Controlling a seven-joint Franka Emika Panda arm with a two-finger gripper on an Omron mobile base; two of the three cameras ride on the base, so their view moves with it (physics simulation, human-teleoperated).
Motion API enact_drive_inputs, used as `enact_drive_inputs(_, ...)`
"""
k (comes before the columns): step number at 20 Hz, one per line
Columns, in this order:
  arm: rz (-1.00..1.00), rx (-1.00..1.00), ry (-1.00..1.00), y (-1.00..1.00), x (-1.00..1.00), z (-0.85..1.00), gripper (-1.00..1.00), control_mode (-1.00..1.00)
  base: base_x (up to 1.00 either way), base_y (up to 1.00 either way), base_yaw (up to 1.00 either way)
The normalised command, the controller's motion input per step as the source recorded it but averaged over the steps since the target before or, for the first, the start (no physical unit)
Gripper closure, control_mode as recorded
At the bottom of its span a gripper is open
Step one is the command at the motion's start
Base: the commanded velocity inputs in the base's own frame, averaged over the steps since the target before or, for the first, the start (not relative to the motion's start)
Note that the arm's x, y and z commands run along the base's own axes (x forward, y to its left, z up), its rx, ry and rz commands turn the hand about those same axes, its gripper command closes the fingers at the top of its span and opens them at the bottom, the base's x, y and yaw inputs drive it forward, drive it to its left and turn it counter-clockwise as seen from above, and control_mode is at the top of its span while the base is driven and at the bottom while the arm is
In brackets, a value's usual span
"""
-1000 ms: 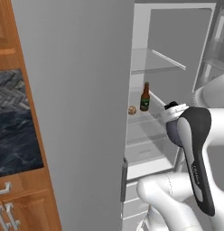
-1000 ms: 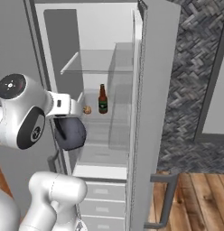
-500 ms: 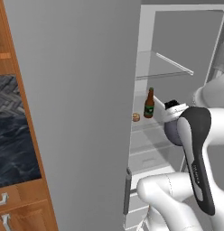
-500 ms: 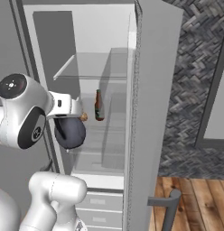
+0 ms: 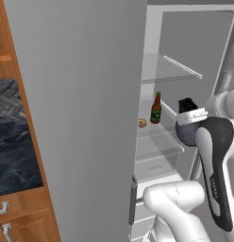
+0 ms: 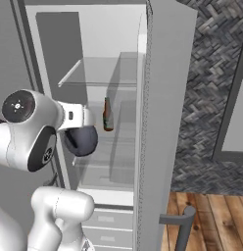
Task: Move the apricot and beer from the top shelf to the second highest shelf to make space. Then, place the pitcher from the counter on the cleared top shelf.
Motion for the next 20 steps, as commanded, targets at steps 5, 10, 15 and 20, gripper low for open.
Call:
enact_drive_inputs(5,0.01,0.05,-0.34,-0.07,0.00,0.32,1.00,-1.00,0.00,0.00,0.00)
enact_drive_inputs(10,0.00,0.00,-0.29,0.12,-0.01,0.52,1.00,-1.00,0.00,0.00,0.00)
enact_drive_inputs(15,0.00,0.01,-0.17,0.17,0.00,0.61,1.00,-1.00,0.00,0.00,0.00)
enact_drive_inputs(20,0.00,0.05,0.00,0.07,0.00,0.90,1.00,-1.00,0.00,0.00,0.00)
